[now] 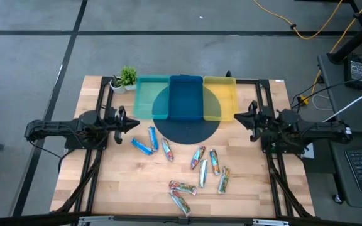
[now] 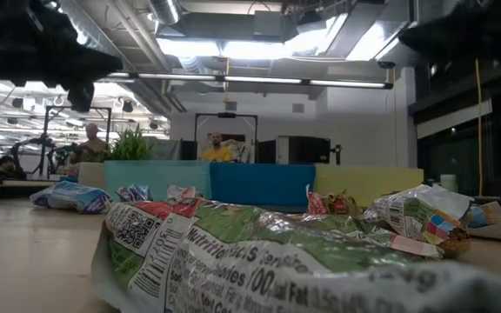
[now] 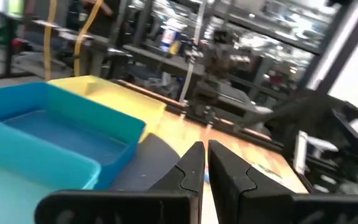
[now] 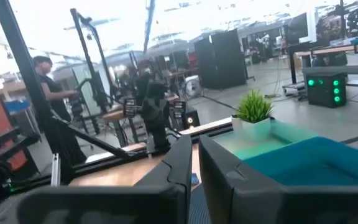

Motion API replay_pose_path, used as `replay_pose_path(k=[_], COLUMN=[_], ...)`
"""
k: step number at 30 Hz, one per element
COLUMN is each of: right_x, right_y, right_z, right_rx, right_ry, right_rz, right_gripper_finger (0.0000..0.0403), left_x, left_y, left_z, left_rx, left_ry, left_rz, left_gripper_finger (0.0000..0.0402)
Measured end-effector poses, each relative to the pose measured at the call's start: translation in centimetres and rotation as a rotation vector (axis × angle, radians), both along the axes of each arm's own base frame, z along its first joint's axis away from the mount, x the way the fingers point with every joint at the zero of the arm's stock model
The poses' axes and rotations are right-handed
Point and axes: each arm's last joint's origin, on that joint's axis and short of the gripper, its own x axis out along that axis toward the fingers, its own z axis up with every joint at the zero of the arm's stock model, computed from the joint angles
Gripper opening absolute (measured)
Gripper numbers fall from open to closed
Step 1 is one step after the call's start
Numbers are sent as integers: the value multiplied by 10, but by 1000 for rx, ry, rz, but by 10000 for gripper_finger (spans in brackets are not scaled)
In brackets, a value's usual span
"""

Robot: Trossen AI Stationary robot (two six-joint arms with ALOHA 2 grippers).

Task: Pick and place Granola Bars by type
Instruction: Put the left blue granola bar into the light blue bin

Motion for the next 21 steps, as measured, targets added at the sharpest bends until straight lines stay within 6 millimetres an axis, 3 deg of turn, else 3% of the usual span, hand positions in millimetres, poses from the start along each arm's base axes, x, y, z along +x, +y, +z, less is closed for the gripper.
replay_pose_path(k=[9,14,21], right_x=[41,62,81], right_y=[0,0,-1], right_z=[91,113,127], right_rx=[-163,-253,-415], right_ry=[231,363,380], right_rz=[28,65,47], right_gripper_finger=[34,34,34], left_x=[-8,-12,-6], left_y=[-1,-1,-2], left_z=[38,56,90], left_rx=[33,39,73], left_ry=[-107,-146,-136], left_rz=[-10,15,-41], left_gripper_finger=[15,15,15])
